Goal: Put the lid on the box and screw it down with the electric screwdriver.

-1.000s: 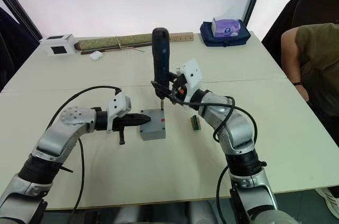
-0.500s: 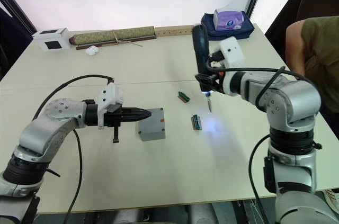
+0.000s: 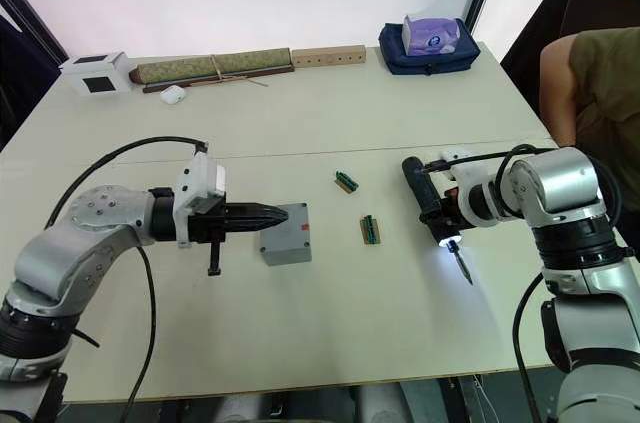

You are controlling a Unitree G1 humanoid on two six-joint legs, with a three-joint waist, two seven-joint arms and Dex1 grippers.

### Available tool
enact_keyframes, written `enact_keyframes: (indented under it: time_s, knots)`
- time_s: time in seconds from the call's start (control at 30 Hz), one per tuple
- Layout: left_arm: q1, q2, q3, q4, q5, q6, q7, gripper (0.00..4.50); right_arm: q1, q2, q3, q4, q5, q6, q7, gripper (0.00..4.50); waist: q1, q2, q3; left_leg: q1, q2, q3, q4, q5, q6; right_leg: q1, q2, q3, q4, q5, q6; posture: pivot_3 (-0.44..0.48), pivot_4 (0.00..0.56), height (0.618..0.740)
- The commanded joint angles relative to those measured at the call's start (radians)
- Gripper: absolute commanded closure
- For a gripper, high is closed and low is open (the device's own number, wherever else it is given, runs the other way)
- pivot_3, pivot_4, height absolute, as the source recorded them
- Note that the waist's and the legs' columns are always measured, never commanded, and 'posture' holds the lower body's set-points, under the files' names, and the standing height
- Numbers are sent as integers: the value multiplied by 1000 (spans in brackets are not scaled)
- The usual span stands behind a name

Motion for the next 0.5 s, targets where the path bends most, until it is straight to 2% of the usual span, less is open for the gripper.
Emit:
enact_keyframes:
  time_s: [0.03,0.07,0.23,0.27,0.37,0.47,0.5]
  knots:
    - [-9,15,30,-39,-31,11,13,4500,-22,-1,30,50,-32,-26,16,2152,-1,0,0,0,0,0,0,0,0,0,0,0,0,0,1,0,150,740]
    - [-10,17,29,-39,-33,13,17,4500,-23,-8,41,52,-38,-40,24,1656,-1,0,0,0,0,0,1,0,0,1,0,0,0,0,1,0,150,740]
    - [-7,27,22,-34,-31,14,25,4500,-37,-38,44,39,-55,-94,55,79,-1,0,0,0,0,0,8,0,0,4,1,0,0,1,1,0,150,740]
    - [-7,30,22,-32,-31,14,25,4500,-43,-48,40,32,-57,-106,63,32,0,0,0,0,0,0,8,0,0,4,0,0,0,1,1,0,150,740]
    - [-3,70,39,-33,-22,28,25,4500,-24,-181,45,-98,-70,-261,176,32,7,2,2,-1,-1,1,10,0,0,4,-1,1,0,1,2,0,150,740]
    - [28,116,97,-17,-37,35,22,4500,23,-256,-26,-229,-27,-424,313,32,3,3,4,-2,-1,1,9,0,0,3,-1,1,0,1,3,0,150,740]
    - [56,142,119,-16,-33,41,20,4500,61,-285,-100,-273,30,-478,409,32,-1,2,5,-2,0,0,9,-1,1,3,0,1,0,1,3,0,150,740]
